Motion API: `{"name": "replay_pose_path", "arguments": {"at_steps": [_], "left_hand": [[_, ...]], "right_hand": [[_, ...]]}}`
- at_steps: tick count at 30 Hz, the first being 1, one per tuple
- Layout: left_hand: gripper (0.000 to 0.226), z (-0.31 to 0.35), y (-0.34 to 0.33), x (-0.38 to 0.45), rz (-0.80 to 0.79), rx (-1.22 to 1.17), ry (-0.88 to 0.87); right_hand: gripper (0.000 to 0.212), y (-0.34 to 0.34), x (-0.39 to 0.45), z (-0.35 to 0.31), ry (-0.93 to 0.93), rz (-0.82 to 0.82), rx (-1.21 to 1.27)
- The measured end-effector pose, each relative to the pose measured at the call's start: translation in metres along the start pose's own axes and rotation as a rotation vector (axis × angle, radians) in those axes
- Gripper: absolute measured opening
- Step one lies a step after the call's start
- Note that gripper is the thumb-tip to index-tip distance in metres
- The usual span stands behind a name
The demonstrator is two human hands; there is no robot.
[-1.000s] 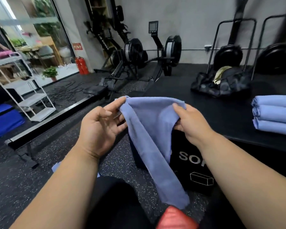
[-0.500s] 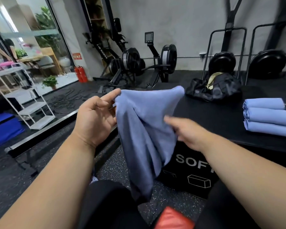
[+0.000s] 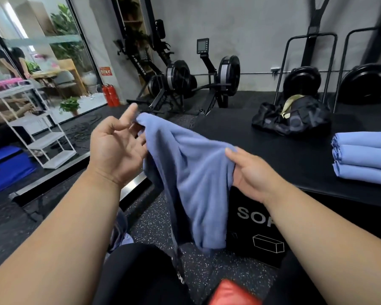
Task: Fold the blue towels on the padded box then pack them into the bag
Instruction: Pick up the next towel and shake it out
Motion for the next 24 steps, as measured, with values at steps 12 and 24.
{"name": "replay_pose_path", "arguments": {"at_steps": [12, 24], "left_hand": [[0.063, -0.084, 0.034, 0.000, 0.026, -0.059, 0.184], [0.071, -0.095, 0.020, -0.005, -0.123, 0.056, 0.323]], "right_hand": [[0.034, 0.007, 0.026, -0.027, 0.051, 0.087, 0.052], [0.017, 0.044, 0.032, -0.025, 0.071, 0.347, -0.330]]}}
Point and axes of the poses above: each hand's wrist, its own x-axis towards the middle knuckle, its own y-axis out of the back of the hand, z = x × y, the point moved 2 cm from there along x, towards the middle knuckle, and after that the axes turned 8 degrees about x, right-handed, at the moved point
